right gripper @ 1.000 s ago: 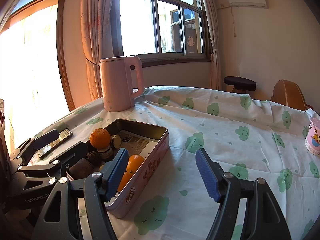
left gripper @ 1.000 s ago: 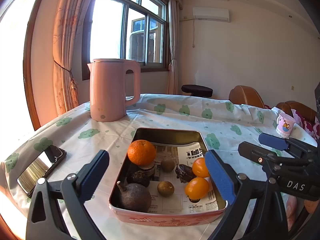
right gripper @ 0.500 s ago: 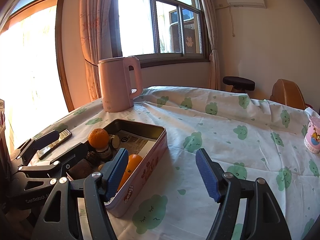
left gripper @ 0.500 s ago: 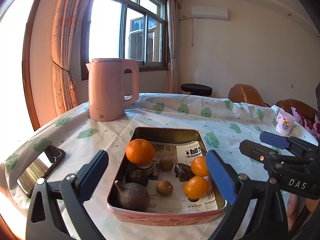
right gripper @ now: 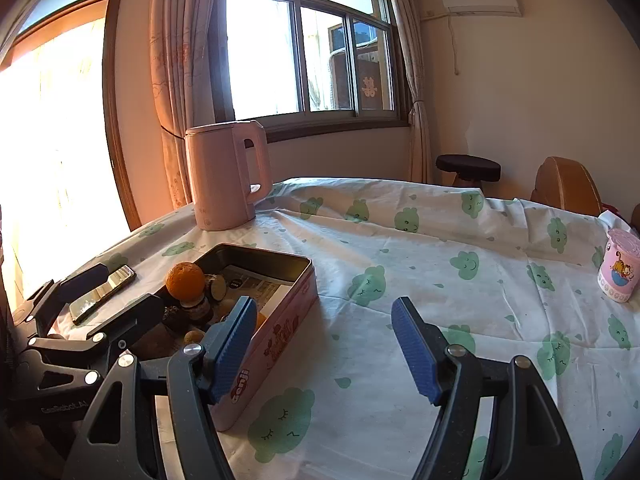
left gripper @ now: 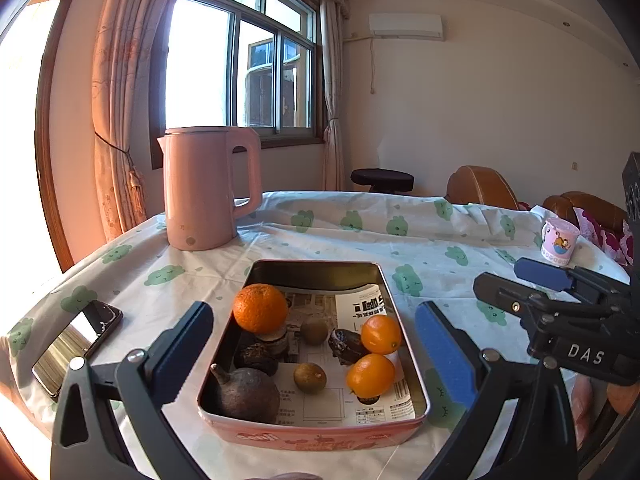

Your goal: Organize fruits

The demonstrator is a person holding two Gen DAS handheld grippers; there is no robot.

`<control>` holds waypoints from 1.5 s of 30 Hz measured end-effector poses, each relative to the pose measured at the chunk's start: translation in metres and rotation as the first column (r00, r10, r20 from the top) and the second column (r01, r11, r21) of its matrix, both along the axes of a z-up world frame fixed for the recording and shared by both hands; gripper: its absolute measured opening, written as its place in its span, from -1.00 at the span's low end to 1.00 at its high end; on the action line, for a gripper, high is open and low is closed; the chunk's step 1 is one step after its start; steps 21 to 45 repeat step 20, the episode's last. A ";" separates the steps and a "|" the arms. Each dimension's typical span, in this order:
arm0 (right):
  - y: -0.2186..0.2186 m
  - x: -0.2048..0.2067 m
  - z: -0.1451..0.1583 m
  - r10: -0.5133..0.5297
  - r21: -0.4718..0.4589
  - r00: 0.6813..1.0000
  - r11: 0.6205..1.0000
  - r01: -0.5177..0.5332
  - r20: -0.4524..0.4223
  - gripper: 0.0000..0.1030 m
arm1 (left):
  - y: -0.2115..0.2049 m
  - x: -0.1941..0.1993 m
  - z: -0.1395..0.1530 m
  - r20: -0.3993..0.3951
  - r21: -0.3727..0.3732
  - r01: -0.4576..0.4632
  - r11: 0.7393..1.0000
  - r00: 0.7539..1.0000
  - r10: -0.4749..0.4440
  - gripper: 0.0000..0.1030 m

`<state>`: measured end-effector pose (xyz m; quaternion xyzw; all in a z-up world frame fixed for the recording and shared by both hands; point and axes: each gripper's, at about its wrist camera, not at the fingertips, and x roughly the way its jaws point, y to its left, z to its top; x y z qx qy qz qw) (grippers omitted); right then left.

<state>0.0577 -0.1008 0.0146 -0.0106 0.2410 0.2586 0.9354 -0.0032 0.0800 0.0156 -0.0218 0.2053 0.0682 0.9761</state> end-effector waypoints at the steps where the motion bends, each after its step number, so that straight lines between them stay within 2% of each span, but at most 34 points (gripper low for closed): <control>1: -0.001 0.000 0.000 -0.003 0.000 1.000 1.000 0.003 0.001 0.39 | 0.000 0.000 0.000 0.000 -0.001 -0.001 1.000 1.000 0.001 1.00; 19: -0.016 0.003 -0.003 -0.035 -0.020 0.999 0.999 0.035 0.000 0.39 | -0.006 0.006 -0.006 -0.021 0.037 -0.016 0.999 1.000 0.016 1.00; 45: -0.020 0.005 -0.003 -0.047 -0.029 0.999 0.999 0.047 -0.001 0.39 | -0.006 0.006 -0.006 -0.024 0.035 -0.007 0.999 1.000 0.008 1.00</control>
